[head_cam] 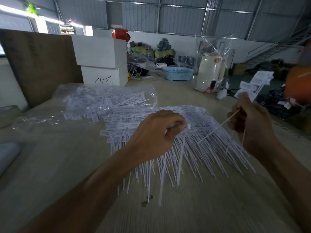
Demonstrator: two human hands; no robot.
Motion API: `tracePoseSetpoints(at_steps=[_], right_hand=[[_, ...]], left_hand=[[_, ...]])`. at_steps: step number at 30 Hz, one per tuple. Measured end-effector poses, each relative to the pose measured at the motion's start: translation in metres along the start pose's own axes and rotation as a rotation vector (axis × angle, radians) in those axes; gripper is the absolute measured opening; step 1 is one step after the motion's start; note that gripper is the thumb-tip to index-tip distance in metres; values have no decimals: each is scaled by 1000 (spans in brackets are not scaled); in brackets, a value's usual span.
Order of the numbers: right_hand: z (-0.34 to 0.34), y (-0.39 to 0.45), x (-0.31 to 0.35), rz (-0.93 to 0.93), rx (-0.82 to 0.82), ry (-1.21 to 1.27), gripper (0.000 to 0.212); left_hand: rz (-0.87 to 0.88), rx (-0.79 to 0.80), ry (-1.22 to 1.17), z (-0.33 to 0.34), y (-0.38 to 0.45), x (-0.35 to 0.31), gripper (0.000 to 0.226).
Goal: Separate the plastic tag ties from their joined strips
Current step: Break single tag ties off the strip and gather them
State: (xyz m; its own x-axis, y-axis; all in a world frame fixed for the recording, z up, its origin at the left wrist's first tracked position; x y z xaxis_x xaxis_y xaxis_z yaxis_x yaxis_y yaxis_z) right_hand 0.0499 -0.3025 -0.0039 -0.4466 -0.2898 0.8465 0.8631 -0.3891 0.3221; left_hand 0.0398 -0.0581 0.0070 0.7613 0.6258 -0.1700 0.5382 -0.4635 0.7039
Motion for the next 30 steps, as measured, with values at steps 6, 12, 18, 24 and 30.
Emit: tracePoseSetpoints(at_steps=[6,12,18,24,30], right_hand=[[41,-19,-40,201,282,-85,43],[74,-51,-75,354,447,-36,42],[76,-58,-92,592,401,69,55],[84,-62,-78,474,492,30,41],[74,-53,-61,363,390,-53,33]], left_hand=[[-57,-35,23,-2,0,4,22],[-51,-113,64,-7,-2,-3,24],[-57,-191,159,-12,-6,-7,28],[11,-223,198,-15,-5,-15,19],[39,-69,225,-14,-1,-9,26]])
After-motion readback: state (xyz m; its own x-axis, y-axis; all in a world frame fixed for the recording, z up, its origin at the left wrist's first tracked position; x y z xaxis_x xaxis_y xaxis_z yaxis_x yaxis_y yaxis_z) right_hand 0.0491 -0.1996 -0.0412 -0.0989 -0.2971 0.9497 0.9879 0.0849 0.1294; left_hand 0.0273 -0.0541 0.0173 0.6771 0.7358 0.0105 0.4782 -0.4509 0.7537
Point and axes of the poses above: each hand's wrist, its own y-axis towards the middle knuckle, its own z-axis out of the palm, x = y × z, the point moved 9 cm from there along y, towards the middle knuckle, and after that the axes turned 14 degrees about y, right-handed, at the moved point
